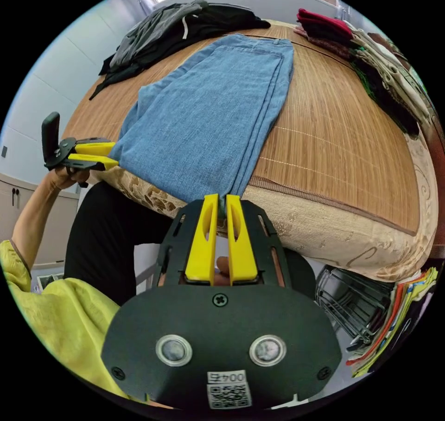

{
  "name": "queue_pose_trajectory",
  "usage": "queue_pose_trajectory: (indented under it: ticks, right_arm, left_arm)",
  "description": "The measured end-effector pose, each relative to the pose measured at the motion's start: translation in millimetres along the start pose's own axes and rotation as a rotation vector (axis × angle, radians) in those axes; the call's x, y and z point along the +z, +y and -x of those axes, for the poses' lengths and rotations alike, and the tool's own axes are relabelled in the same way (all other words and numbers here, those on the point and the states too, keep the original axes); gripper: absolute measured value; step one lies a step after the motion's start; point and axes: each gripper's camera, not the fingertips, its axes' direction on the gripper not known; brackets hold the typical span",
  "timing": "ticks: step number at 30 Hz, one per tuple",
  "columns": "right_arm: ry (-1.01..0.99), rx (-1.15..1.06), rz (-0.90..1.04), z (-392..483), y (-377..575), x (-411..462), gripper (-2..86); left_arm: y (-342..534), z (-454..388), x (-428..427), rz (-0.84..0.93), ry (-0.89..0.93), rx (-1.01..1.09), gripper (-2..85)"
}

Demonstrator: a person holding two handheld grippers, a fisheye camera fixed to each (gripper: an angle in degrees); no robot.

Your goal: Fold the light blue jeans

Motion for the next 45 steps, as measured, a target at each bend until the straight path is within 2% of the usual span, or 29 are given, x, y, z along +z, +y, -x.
queue_pose_trajectory:
  ticks: [3,6,8,11,15,18,21,23,28,35,38,45]
  right_arm:
    - [-0.005,0.004,0.067,-4,-11,-5,4.9]
    - [0.000,-0.004,0.105,-8,-17,-11,4.6]
    - [-0.032,0.004,0.096,-16,-14,-13,4.2]
    - [-0.088,0.047,0.062,-29,-7,-16,4.4]
    - [-0.085,0.026,0.029,-29,1,-21,5.3]
    - [-0.046,0.029,0.024,-32,6,-33,8.1]
    - [-0.001,0.010,-0.127,-42,12,-60,10.7]
    - [-0.086,0.035,-0.291,-60,6,-84,10.6]
    - [-0.183,0.083,-0.434,-94,-40,-102,7.7]
    - [-0.189,0.131,-0.334,-134,-148,-64,6.7]
    - [-0.157,0.123,-0.318,-140,-179,-53,7.5]
    - [-0.024,0.101,-0.289,-144,-209,-38,8.2]
  left_arm:
    - [-7,32,0,-0.026,0.185,-0.115,8.2]
    - [-16,41,-8,-0.026,0.135,-0.143,4.9]
    - [-15,52,3,0.049,0.105,-0.178,3.0]
    - [-6,69,0,-0.013,0.166,-0.256,2.0]
    - [2,76,-16,-0.006,0.177,-0.283,1.4]
    - [6,83,-50,0.001,0.114,-0.288,1.0]
    - [-13,88,-90,-0.066,0.057,-0.271,0.9]
    - [-51,91,-105,-0.119,0.026,-0.245,1.4]
    - [-142,119,-87,-0.127,-0.013,-0.278,3.8]
    - [-245,185,-34,-0.061,-0.109,-0.337,7.3]
    - [-268,203,-24,-0.040,-0.209,-0.353,8.1]
    - [-285,220,-32,-0.091,-0.244,-0.372,7.9]
